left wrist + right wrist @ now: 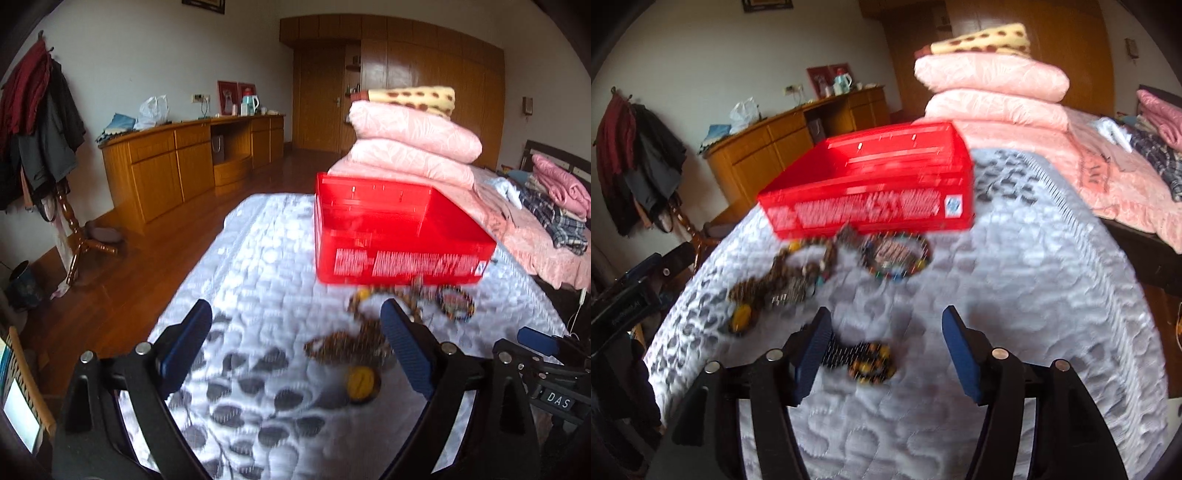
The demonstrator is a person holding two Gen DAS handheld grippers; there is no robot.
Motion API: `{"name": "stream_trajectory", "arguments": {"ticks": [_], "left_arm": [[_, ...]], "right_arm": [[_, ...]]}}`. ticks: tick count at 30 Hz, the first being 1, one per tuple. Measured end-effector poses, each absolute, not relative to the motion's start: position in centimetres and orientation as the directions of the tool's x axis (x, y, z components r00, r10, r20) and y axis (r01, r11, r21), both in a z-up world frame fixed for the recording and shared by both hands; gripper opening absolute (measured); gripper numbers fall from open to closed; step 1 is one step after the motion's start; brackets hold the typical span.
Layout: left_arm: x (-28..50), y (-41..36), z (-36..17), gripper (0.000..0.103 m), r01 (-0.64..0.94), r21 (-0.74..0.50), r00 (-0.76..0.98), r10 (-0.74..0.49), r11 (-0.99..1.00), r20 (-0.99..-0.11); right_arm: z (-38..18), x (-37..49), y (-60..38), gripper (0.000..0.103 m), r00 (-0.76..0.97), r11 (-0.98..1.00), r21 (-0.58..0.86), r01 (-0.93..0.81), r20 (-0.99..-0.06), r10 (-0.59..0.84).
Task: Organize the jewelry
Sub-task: 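Move the right tool down to the black bead bracelet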
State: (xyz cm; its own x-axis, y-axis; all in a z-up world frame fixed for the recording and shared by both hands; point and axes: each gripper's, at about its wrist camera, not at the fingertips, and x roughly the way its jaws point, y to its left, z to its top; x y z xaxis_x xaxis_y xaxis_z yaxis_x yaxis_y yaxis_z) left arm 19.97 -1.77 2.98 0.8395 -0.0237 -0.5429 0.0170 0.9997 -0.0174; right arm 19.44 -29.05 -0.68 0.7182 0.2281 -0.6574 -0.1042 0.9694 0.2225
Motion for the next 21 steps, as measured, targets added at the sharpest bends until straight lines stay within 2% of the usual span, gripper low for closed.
{"name": "stream_trajectory", "arguments": {"ticks": [11,13,15,16,21], "left_arm": [[18.8,-2.7,0.4,0.089,0.048,0.004,0.805,-0.036,0.999,-0.592],[18.7,-2.7,0.1,0.083,0.05,0.007,0.804,-0.036,0.999,-0.594],[18.8,-2.7,-0.1,0.079,0.053,0.0,0.793,-0.042,0.999,-0.608],[18.8,-2.6,-0.2,0.078,0.053,-0.005,0.789,-0.045,0.999,-0.612],[18.4,-2.1,-0.5,0.078,0.046,-0.012,0.784,-0.043,0.999,-0.619]], "right_arm": [[-2.0,19.7,-27.8,0.062,0.657,0.965,0.211,-0.153,-0.708,0.259],[-2.1,19.6,-27.6,0.061,0.651,0.964,0.206,-0.166,-0.712,0.264],[-2.2,19.6,-27.3,0.057,0.639,0.965,0.198,-0.174,-0.722,0.263],[-2.3,19.5,-27.2,0.052,0.634,0.963,0.201,-0.179,-0.725,0.269],[-2.3,18.8,-26.9,0.05,0.619,0.956,0.218,-0.196,-0.728,0.293]]}}
